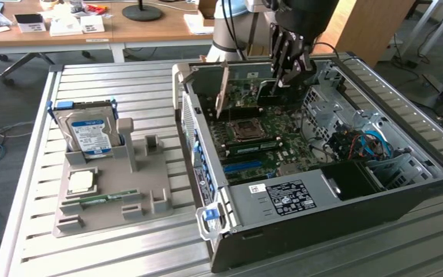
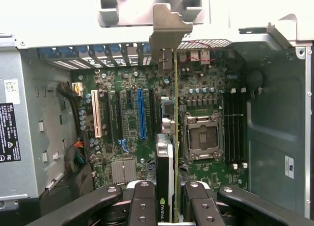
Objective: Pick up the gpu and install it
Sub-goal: 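Insert the gpu into the slot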
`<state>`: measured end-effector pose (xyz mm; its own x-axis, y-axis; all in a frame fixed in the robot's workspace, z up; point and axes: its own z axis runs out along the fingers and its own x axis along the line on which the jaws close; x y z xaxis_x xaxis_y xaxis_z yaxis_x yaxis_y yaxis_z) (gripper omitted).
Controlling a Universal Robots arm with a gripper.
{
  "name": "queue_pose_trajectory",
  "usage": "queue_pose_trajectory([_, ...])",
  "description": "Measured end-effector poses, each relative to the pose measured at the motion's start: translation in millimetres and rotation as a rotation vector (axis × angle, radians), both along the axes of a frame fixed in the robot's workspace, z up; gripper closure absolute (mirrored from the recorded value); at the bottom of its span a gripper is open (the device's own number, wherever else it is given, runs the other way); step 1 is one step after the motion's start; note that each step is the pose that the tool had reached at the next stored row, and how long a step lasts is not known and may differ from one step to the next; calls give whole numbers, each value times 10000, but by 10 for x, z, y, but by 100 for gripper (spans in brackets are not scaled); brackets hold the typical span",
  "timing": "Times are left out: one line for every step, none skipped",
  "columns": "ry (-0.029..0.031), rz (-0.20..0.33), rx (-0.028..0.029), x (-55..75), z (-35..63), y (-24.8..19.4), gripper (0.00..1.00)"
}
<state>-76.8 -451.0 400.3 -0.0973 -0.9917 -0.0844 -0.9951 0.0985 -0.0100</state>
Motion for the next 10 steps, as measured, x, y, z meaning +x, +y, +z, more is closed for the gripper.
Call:
queue_pose_trajectory([0,0,1,0,-9,0,73])
queue_pose_trajectory([0,0,1,0,-18,0,73])
queue_pose_trajectory([0,0,1,0,-29,0,73])
queue_pose_trajectory([0,0,1,0,-38,0,73])
queue_pose_trajectory([0,0,1,0,-48,0,73])
queue_pose_trajectory([0,-1,0,0,-57,0,73])
queue_pose_trajectory([0,0,0,0,-65,0,73])
queue_pose_trajectory([0,0,0,0,-72,0,73])
queue_pose_trajectory([0,0,-1,0,-73,0,73])
queue_pose_trajectory([1,0,-1,0,-73,0,73])
